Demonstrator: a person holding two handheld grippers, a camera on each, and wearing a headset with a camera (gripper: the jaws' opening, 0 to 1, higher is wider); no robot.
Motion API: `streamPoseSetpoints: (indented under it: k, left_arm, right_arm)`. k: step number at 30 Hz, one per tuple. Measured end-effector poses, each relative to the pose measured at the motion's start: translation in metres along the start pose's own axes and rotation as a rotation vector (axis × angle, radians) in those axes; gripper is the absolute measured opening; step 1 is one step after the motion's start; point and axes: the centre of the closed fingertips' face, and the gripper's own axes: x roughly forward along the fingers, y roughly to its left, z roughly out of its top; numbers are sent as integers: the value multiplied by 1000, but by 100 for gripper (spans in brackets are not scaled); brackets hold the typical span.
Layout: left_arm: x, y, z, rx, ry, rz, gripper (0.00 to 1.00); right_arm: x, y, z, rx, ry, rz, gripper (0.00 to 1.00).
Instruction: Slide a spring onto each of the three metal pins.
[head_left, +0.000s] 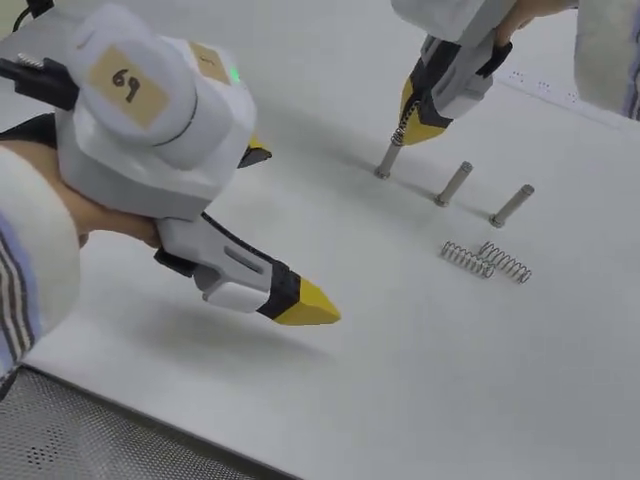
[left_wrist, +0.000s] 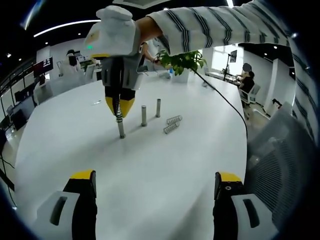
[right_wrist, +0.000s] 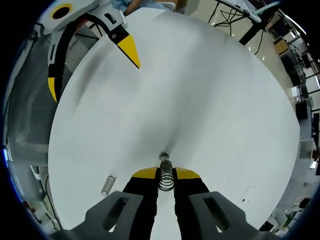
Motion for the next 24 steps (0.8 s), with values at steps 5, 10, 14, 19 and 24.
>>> streamPoseSetpoints:
  k: [5,10,14,19,24]
  left_arm:
    - [-1,2,1,0,2,3,95]
    - [-1,4,1,6,4,14,97]
    - [-1,5,1,3,6,14,98]
    - [-2,5,1,0,8,13,98]
    - [-1,4,0,-13,12,11,98]
  right_arm:
    - [7,1,0,-1,13,15,8]
    - [15,0,-2,1,25,20,8]
    - [21,-2,-3,13,27,26,8]
    - [25,-7,-6,33,21,45,8]
    - [33,-8,-10,25,31,47,8]
